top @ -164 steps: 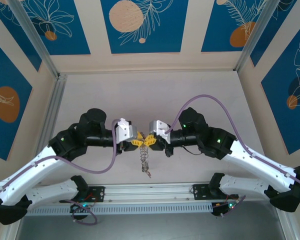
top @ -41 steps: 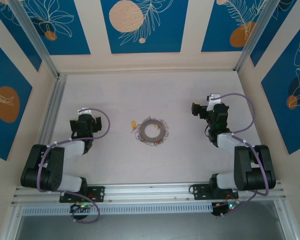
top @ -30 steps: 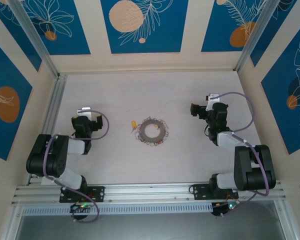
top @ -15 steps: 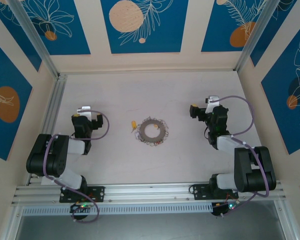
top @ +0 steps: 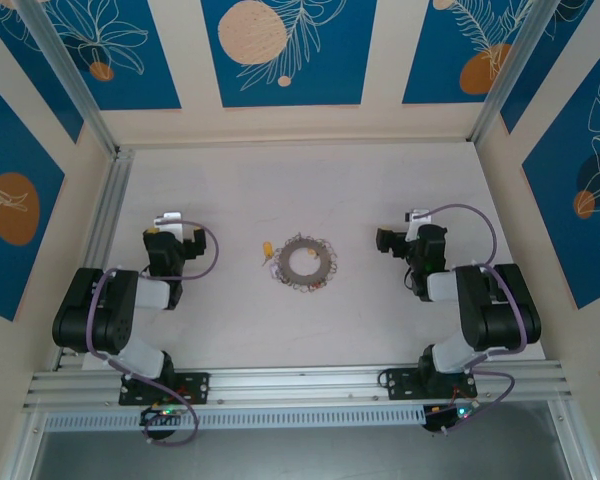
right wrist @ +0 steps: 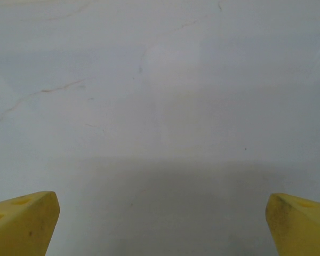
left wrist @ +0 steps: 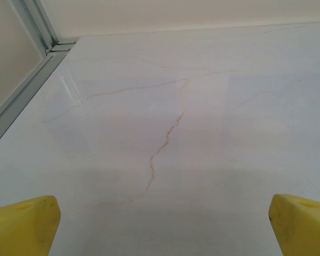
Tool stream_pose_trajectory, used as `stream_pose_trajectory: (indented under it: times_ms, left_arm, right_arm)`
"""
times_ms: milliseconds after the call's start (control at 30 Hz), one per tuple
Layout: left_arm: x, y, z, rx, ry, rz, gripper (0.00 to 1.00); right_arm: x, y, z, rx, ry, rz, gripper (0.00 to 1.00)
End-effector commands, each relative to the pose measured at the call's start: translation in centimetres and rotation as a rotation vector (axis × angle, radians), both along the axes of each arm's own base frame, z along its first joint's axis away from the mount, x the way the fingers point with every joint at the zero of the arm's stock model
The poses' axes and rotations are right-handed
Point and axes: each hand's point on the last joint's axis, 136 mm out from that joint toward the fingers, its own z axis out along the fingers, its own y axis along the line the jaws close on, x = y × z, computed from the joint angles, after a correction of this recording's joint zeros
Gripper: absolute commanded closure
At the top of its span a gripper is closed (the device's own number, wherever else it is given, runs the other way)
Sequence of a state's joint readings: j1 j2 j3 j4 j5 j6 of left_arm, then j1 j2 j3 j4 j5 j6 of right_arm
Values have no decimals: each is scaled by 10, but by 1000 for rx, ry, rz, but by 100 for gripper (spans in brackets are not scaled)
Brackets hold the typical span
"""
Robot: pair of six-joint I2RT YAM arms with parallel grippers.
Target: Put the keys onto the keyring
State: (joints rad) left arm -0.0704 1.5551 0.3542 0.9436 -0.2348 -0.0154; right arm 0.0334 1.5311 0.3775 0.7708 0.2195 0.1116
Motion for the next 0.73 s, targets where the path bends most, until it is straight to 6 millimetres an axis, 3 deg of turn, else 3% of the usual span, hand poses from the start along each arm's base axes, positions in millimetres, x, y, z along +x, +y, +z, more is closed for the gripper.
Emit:
stream_pose_trajectory:
  times_ms: [0, 700]
  left_arm:
    - [2, -5, 4, 10, -21, -28, 0]
    - [2, -6, 5, 12, -26, -28, 0]
  right_arm:
    - [14, -9, 27, 2, -109, -56, 1]
    - [13, -9, 27, 1, -104, -58, 1]
